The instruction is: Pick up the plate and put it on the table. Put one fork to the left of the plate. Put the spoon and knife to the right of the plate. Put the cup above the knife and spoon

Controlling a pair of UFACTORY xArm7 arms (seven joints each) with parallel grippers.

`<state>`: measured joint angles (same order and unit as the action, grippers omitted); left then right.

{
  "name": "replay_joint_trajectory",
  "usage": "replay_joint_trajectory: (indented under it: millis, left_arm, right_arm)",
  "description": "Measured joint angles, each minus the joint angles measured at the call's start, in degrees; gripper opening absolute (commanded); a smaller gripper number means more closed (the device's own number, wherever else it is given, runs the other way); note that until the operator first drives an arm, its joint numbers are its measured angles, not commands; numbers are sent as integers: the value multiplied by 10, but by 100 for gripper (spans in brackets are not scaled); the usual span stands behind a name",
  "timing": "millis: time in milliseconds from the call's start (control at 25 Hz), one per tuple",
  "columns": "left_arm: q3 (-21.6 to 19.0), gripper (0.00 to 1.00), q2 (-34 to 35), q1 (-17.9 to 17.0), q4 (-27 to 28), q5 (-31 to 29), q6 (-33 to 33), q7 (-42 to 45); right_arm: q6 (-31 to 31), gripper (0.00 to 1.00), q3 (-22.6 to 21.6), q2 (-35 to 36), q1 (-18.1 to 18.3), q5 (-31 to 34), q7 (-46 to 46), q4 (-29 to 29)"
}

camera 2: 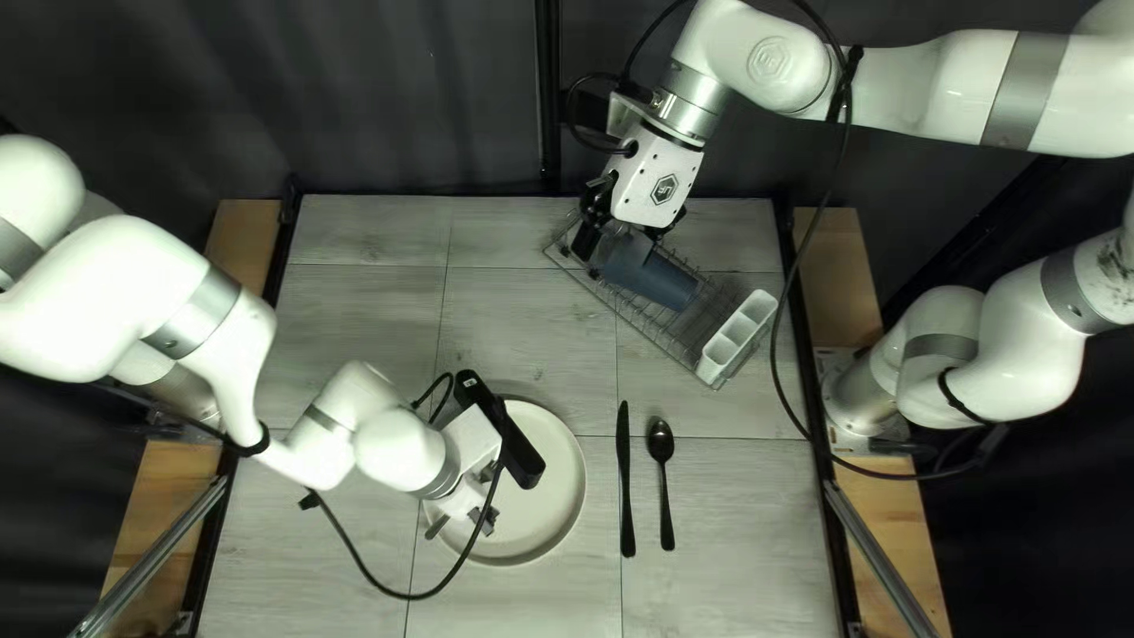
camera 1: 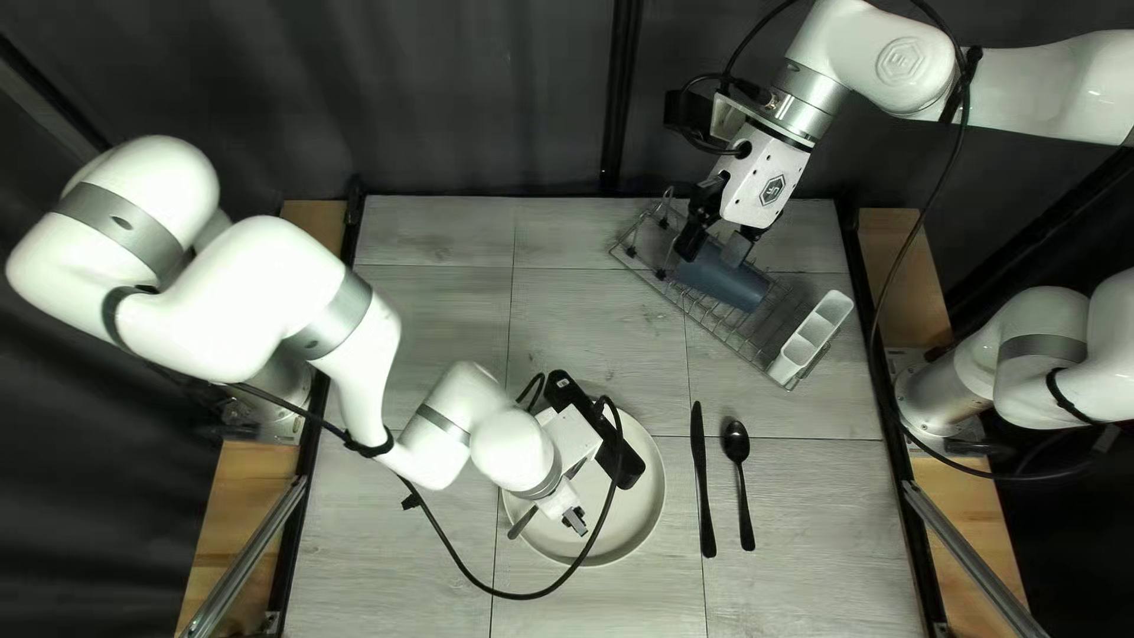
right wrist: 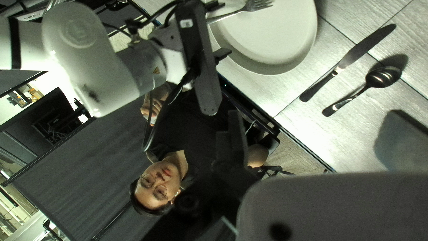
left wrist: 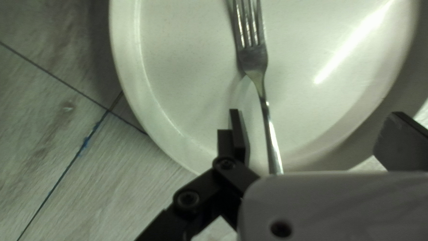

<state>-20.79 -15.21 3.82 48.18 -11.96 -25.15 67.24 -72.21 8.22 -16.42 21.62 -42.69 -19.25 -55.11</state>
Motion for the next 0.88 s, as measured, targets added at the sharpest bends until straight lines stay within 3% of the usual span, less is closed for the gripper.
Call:
replay_joint_trajectory:
  millis: [280,320,360,400,720,880]
  left_arm:
    - [-5,100,-32,16,0,7,27,-36]
    - [-5,93,-36,16,0,6,30,-38]
    - [-6,43,-40,17,0,6,33,-40]
    - [-6,0,-44,17,1,6,35,-42]
    - [-15,0,-50,19,13,12,14,-56]
    - [-22,0,-34,21,27,23,-31,-59]
  right_arm:
    - [0,100,0,0,0,0,0,0]
    - [0,100,0,0,0,0,0,0]
    - [0,100,0,0,0,0,0,0]
    - [0,100,0,0,0,0,0,0]
    - [0,100,0,0,0,0,0,0]
    - [0,100,0,0,0,0,0,0]
